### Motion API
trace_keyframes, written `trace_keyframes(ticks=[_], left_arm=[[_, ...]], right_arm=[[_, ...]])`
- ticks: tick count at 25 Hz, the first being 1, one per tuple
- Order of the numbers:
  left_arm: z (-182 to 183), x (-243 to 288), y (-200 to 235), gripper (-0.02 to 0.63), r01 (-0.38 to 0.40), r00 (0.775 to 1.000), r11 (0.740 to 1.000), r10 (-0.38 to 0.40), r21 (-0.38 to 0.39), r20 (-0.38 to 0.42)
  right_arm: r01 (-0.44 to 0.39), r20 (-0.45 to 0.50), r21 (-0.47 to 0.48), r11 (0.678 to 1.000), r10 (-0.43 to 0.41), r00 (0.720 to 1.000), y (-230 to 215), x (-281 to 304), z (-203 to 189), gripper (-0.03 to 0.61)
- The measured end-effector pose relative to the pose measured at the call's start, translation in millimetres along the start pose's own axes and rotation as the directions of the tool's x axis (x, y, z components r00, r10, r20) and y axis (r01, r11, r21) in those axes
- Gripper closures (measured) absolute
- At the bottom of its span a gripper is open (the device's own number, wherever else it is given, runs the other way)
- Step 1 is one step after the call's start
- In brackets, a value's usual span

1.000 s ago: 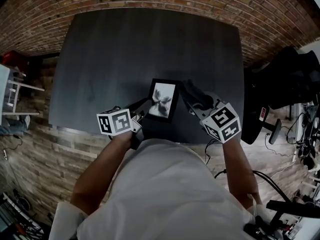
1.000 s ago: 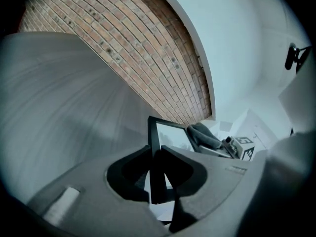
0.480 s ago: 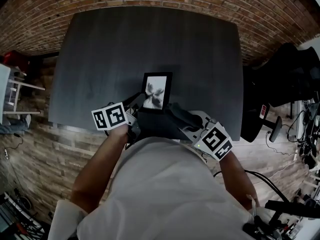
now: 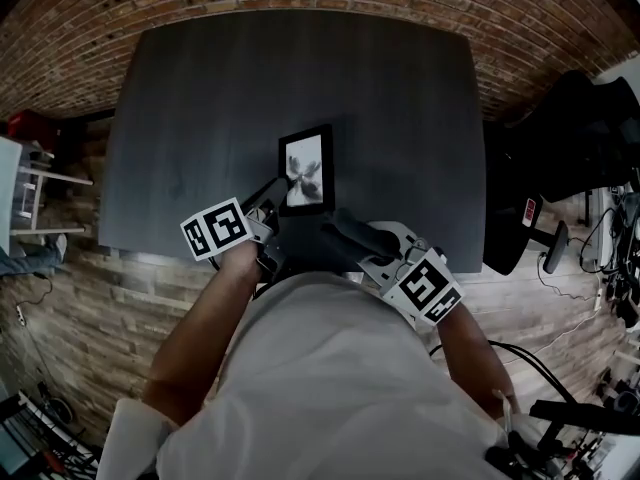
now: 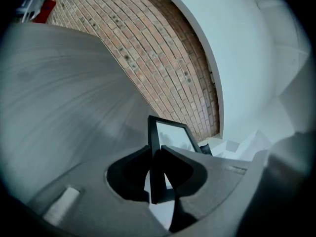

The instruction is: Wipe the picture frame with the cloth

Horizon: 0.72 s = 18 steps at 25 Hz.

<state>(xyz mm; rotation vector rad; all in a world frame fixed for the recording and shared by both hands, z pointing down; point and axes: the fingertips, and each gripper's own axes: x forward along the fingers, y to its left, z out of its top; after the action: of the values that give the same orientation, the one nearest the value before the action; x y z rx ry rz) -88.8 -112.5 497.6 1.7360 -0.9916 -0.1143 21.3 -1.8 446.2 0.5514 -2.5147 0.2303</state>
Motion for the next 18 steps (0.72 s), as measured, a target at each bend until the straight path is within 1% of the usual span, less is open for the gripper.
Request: trace_keyframes(ticks=[5, 10, 13, 14, 16, 18], left_arm=[[-12, 3, -13, 0.537, 0.038, 0.999, 0.998, -0.038, -0.051, -0.009], [-14, 5, -29, 0.537, 0.067, 0.998, 0.996, -0.068, -0.051, -0.011], [-11, 3, -32, 0.537, 0.068, 0.998, 0.997, -0.068, -0.020, -0.012], [-9, 2, -33, 0.537, 0.072, 0.997, 0.997, -0.072, -0.006, -0.016], [-7, -2, -35, 0.537, 0.093, 0.995, 0.995, -0.092, 0.018, -0.039], [-7, -6, -40, 0.537, 0.125, 0.990, 0.992, -0.122, 0.032, -0.073]], right_arm=[[-0.018, -0.023, -0.023, 1.000, 0.017, 1.000, 6, 12, -10, 0.494], [-0.078, -0.062, -0.023, 0.997, 0.077, 0.995, 12, 26, -25, 0.494], [-0.112, -0.110, -0.016, 0.994, 0.110, 0.988, 11, 28, -40, 0.494], [-0.106, -0.126, -0.006, 0.994, 0.104, 0.987, 5, 26, -47, 0.494], [-0.064, -0.139, 0.026, 0.998, 0.067, 0.988, -17, 18, -57, 0.494], [-0.010, -0.120, 0.067, 0.998, 0.018, 0.993, -45, 9, -60, 0.494]])
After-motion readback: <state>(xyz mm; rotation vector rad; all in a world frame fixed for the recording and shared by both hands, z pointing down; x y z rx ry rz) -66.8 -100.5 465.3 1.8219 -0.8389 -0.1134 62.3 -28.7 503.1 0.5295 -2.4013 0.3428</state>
